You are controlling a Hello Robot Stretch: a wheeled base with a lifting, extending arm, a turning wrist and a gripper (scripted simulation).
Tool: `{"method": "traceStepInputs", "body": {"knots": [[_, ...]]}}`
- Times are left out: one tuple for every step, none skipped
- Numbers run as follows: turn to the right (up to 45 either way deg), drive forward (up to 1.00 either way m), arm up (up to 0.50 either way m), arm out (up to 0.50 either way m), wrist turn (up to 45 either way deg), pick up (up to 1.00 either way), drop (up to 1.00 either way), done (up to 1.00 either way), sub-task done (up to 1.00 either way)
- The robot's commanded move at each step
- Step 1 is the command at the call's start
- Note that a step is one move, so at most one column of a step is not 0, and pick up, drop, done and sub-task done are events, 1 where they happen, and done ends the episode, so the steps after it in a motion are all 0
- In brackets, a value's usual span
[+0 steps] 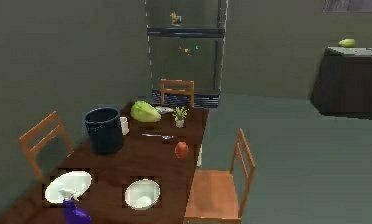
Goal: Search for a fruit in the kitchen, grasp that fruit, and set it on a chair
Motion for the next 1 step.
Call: {"method": "traceStepInputs", "body": {"knots": [[42.0,0.0,0.0,0.0,0.0,0.0,0.0,0.0,0.0]]}}
